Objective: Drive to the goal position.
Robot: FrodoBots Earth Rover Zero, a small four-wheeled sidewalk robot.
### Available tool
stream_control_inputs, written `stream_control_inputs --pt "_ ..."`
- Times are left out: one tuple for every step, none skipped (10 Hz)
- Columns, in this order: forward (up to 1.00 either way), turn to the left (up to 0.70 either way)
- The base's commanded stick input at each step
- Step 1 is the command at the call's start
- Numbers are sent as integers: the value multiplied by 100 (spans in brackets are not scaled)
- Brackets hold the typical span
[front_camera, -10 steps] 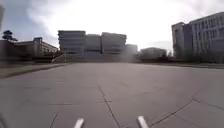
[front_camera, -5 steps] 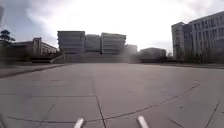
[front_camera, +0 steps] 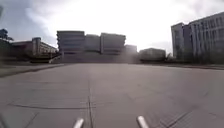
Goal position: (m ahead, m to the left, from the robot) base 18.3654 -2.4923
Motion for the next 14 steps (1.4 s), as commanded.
stream_control_inputs --pt "100 0" --pt "100 0" --pt "100 0" --pt "100 0" --pt "100 0" --pt "100 0" --pt "100 0" --pt "100 0" --pt "100 0" --pt "100 0" --pt "100 0" --pt "100 0" --pt "100 0" --pt "100 0"
